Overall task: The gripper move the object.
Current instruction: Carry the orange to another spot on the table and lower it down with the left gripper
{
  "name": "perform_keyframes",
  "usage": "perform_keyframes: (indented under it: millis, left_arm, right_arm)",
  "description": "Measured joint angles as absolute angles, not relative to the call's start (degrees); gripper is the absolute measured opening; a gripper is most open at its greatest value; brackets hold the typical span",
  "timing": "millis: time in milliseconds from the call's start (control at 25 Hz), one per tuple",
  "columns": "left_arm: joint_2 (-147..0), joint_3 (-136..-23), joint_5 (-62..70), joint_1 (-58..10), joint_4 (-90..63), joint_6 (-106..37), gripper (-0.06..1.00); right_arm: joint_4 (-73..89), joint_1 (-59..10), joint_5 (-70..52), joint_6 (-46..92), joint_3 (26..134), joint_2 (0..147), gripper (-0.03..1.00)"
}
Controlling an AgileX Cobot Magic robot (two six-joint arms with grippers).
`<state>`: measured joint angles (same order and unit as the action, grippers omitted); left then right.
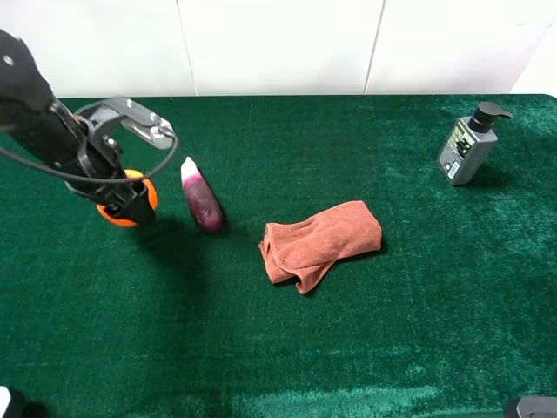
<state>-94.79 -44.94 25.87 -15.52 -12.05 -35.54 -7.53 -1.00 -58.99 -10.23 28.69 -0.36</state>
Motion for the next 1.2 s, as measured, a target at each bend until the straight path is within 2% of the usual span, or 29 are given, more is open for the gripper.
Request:
perform_keyframes:
  millis: [160,480,800,1000,1200]
  left_arm:
    - [-91.6,-47.5,30.3,-15.5,-12.0,-35.5,0.74]
    - [-91.0,-59.4,41.1,-15.5,-12.0,-33.3,0.74]
    - [-91.2,-68.1,44.9,-15.6,-12.0,-30.1,0.74]
    - [-96.2,-74.9,47.4,-16.5,-11.7,-27.8,0.74]
    - [-104.2,-83.4,47.7,-21.2,-11.4,-27.3,0.74]
  right_arm:
    - [-7.5,-1.0,-59.0,-10.2,28.7,-0.4,0.65]
    - [-7.5,-1.0,-59.0,-10.2,28.7,-0.4,0.65]
    - [-7.5,-1.0,-59.0,-10.2,28.7,-0.4,0.65]
    - [-7.5,-1.0,-59.0,-10.2,28.7,-0.4,0.65]
    - [-7.5,-1.0,-59.0,-10.2,28.7,-0.4,0.65]
